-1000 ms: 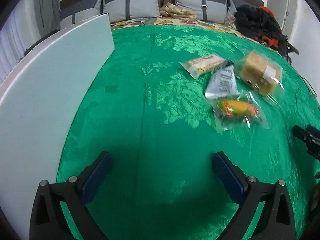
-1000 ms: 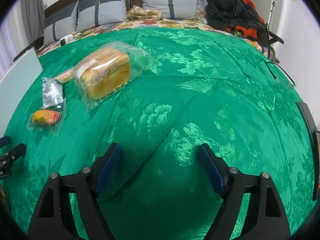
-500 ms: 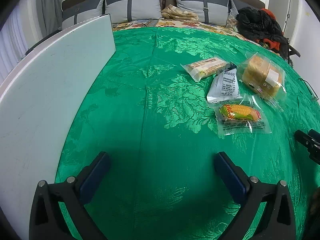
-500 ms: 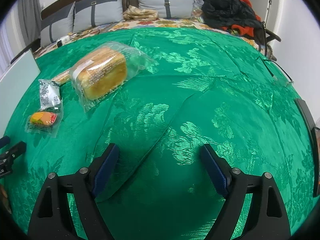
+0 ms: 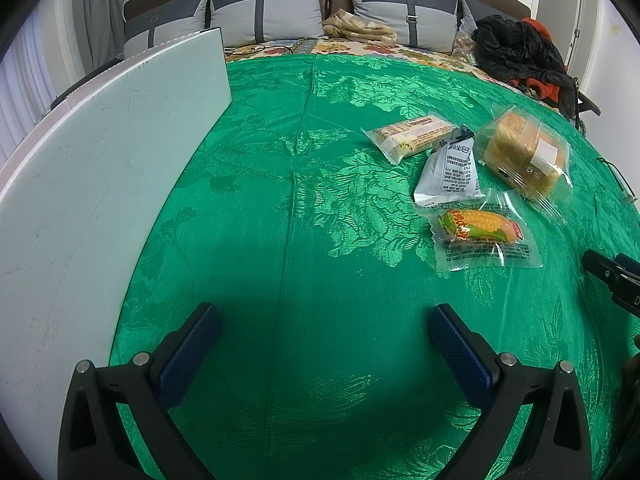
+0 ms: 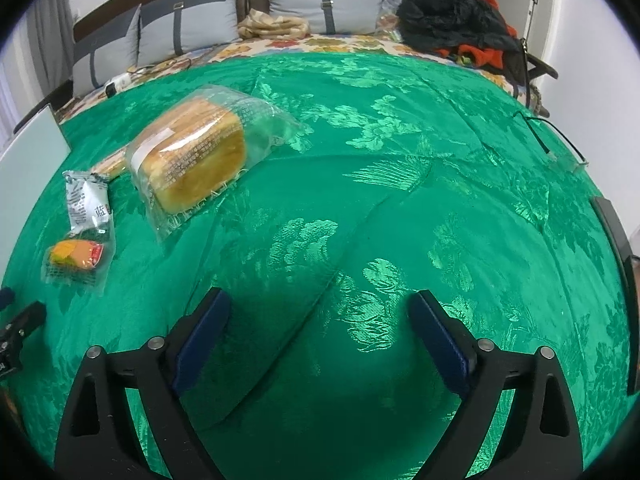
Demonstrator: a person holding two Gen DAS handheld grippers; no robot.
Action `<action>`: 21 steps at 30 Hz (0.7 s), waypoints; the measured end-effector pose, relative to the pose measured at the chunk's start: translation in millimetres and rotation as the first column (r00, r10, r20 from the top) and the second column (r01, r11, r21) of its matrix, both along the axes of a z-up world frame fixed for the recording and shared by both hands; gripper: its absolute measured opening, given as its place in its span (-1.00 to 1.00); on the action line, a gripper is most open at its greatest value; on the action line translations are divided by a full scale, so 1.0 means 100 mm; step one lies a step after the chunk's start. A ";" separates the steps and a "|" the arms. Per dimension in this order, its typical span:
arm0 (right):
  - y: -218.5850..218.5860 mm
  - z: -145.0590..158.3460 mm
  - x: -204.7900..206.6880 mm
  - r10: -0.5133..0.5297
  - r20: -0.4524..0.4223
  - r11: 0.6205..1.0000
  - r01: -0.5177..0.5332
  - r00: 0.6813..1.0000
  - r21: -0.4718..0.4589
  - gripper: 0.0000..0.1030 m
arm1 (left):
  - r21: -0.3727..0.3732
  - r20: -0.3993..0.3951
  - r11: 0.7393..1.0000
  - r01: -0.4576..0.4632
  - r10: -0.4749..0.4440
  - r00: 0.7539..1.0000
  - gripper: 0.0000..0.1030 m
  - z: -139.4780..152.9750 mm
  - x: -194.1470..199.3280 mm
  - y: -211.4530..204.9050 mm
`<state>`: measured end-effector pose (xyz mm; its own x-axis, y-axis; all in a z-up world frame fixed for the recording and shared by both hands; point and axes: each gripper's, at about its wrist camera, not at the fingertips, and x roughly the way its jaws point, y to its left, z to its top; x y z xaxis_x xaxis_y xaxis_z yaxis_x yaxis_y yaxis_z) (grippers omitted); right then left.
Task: Organize snacks
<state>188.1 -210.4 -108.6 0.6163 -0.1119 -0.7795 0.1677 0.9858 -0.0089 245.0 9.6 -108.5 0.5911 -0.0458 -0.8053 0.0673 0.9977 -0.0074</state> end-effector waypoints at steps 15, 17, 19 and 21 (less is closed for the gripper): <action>0.01 0.00 0.01 -0.001 0.001 1.000 0.001 1.000 0.001 0.84 | 0.003 0.000 1.000 -0.001 0.001 1.000 1.00 0.00 0.00 0.00; 0.01 0.00 0.01 -0.001 0.001 1.000 0.001 1.000 0.001 0.84 | 0.002 0.000 1.000 -0.001 0.001 1.000 1.00 0.00 0.00 0.00; 0.01 0.00 0.00 -0.001 0.001 1.000 0.001 1.000 0.001 0.84 | 0.001 0.000 1.000 -0.001 0.001 1.000 1.00 0.00 0.00 0.00; 0.01 0.00 0.00 -0.001 0.001 1.000 0.001 1.000 0.001 0.84 | 0.003 0.000 1.000 -0.001 0.001 1.000 1.00 0.00 0.00 0.00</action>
<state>188.5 -209.8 -108.9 0.6167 -0.1120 -0.7792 0.1687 0.9856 -0.0081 245.1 9.3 -108.5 0.5911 -0.0430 -0.8055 0.0664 0.9978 -0.0046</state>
